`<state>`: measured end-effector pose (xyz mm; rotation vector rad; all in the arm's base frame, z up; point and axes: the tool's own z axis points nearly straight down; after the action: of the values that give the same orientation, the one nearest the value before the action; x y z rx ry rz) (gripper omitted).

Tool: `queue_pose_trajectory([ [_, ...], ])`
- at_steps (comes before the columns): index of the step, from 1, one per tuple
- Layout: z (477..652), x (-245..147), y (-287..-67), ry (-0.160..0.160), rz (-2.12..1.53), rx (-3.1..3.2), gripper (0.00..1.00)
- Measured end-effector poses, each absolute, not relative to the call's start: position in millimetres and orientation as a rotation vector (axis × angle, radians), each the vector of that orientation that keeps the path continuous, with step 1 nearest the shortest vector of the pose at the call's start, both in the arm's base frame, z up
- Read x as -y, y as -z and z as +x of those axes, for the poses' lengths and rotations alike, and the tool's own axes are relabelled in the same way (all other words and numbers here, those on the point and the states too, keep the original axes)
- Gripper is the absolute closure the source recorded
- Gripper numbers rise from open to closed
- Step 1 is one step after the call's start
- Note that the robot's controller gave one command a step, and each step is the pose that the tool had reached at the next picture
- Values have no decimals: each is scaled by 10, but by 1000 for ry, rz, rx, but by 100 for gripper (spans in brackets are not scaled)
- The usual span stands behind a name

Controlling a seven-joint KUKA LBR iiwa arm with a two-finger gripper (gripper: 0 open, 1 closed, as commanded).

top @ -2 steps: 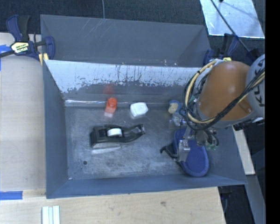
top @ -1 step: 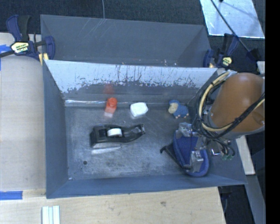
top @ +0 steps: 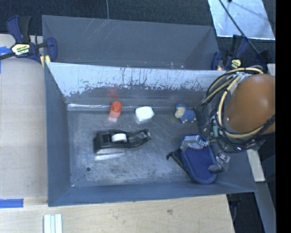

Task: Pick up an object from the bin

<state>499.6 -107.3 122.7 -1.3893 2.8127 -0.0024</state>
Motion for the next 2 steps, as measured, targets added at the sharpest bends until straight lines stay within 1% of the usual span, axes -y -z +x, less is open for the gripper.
queue_pose_trajectory([
  [1, 4952, 1080, -725, -9, -1929, -2464, 0],
  [2, 4850, 932, -711, -4, -2500, -1892, 0],
])
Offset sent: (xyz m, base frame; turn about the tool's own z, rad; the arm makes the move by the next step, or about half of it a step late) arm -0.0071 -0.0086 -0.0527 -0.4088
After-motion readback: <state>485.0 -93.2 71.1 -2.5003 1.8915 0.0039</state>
